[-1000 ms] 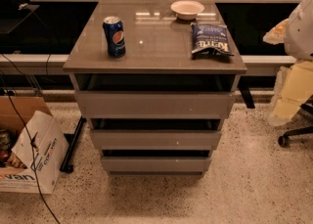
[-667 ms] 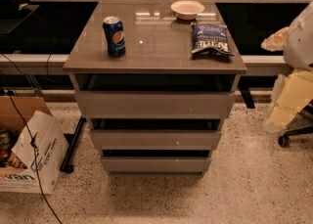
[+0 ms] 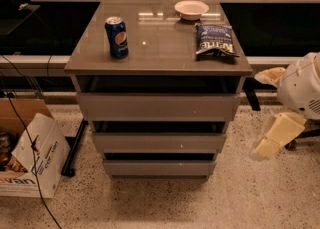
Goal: Open bottom drawer
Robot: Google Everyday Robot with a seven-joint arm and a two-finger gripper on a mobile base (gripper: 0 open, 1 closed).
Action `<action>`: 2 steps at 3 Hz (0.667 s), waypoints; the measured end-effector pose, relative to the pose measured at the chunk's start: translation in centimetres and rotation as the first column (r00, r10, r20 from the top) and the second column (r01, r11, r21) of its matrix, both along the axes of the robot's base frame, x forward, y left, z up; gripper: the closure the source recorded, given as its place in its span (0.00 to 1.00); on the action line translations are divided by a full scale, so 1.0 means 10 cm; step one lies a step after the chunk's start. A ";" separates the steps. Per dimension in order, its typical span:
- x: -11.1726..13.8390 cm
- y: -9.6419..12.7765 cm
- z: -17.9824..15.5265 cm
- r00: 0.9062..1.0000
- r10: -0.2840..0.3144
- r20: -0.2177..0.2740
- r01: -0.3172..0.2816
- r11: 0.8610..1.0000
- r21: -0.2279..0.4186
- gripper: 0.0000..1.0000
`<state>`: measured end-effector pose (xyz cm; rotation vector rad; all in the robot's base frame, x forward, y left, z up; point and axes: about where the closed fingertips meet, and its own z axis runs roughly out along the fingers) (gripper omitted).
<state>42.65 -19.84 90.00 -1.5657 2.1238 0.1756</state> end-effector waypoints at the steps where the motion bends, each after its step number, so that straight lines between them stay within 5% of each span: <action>1: 0.09 0.00 -0.39 1.000 0.017 -0.021 -0.015 0.997 0.081 0.00; 2: 0.11 0.00 -0.43 0.999 0.022 -0.024 -0.019 0.996 0.088 0.00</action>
Offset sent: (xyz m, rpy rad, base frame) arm 0.0075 -0.0001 -0.0328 0.0685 0.0175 0.0135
